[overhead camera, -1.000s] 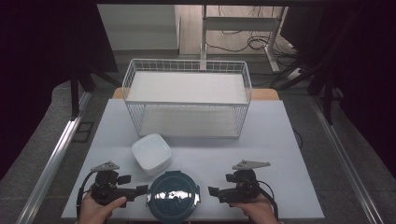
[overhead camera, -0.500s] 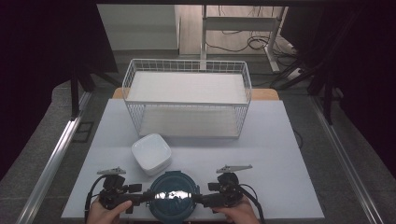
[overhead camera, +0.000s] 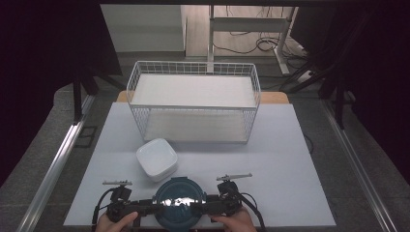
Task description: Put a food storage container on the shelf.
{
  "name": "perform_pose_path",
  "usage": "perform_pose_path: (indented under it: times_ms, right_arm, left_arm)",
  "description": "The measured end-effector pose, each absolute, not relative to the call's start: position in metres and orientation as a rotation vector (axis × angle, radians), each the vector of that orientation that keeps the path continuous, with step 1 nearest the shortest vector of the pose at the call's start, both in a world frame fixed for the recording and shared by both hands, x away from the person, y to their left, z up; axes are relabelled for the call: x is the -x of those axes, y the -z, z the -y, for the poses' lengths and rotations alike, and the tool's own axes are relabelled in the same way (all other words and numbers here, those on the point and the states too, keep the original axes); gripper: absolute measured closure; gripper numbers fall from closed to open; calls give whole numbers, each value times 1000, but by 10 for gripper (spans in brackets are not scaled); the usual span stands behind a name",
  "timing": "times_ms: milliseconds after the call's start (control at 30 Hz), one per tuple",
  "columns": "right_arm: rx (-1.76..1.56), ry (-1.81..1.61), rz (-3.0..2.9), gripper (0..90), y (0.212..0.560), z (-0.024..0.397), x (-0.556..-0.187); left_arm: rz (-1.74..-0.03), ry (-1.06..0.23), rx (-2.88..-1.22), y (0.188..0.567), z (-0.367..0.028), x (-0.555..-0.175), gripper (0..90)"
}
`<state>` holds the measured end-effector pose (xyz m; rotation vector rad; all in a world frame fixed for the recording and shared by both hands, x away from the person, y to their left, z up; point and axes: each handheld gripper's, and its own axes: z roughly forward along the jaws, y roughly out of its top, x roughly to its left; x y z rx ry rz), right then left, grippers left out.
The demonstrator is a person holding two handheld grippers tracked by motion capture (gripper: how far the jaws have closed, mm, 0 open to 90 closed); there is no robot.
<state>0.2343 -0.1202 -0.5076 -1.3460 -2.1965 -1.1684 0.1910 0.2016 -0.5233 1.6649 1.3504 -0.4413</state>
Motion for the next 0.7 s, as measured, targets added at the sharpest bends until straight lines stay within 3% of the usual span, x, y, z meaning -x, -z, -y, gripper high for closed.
perform_pose_path:
  times_ms: [133,300,700]
  right_arm:
    - [1341,1152,2130,231,512,119,-235]
    - [1343,1137,2085,261,513,120,-237]
    - [1429,1162,1975,364,512,129,-238]
  left_arm:
    - [-1347,490,-1644,525,-198,-192,277]
    - [-1397,499,-1615,525,-198,-192,335]
    - [-1434,474,-1580,520,-194,-191,376]
